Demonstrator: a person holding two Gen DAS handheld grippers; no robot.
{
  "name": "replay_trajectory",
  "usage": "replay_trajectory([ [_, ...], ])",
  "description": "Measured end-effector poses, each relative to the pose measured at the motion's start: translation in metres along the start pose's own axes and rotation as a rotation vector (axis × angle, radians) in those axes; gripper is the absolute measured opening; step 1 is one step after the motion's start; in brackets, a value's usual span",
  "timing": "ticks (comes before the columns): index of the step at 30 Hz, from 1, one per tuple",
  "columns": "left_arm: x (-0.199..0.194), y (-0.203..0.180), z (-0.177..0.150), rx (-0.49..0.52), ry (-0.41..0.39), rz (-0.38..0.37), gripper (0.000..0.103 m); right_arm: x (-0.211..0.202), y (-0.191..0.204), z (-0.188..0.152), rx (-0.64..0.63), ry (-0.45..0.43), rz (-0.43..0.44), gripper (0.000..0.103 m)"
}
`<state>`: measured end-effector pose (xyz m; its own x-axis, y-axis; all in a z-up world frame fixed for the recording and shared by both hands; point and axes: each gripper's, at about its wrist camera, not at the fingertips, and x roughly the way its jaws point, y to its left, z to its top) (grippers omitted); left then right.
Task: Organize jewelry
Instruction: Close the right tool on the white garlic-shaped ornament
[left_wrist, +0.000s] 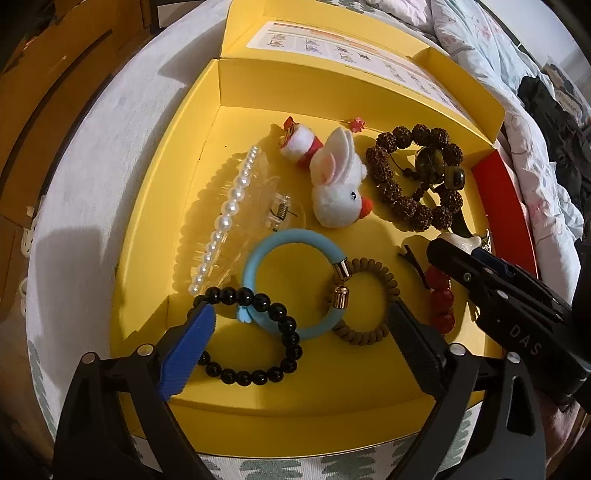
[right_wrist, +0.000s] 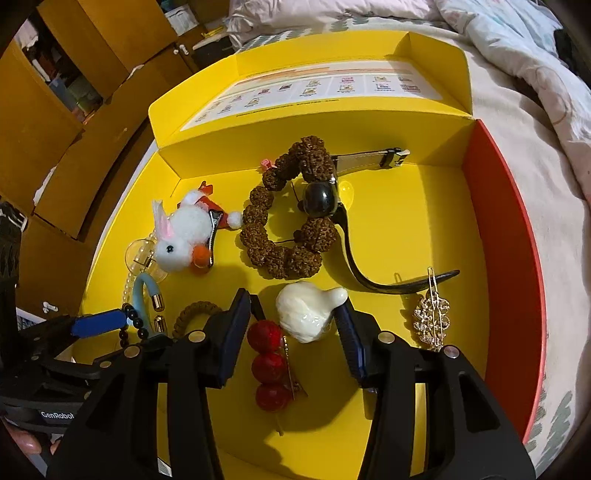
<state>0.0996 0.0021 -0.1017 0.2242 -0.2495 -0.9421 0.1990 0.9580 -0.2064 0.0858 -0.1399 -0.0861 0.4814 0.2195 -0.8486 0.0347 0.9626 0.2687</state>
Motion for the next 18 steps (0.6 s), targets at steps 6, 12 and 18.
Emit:
replay_trajectory([
  [6,-0.0046,0.0032,-0.0018,-0.005,-0.013,0.04,0.066,0.0033,0.0037,-0.0006,-0.017,0.007,-0.026,0.037],
  [12,-0.0046,0.0042,-0.0025,-0.005,-0.008,0.026,0.061,0.0042,0.0052,-0.0022,-0.021,0.007,-0.031,0.032],
  [18,-0.0067,0.002,-0.0022,-0.02,-0.014,0.013,0.061,0.0028,0.0039,-0.0028,-0.014,-0.001,-0.023,0.031],
])
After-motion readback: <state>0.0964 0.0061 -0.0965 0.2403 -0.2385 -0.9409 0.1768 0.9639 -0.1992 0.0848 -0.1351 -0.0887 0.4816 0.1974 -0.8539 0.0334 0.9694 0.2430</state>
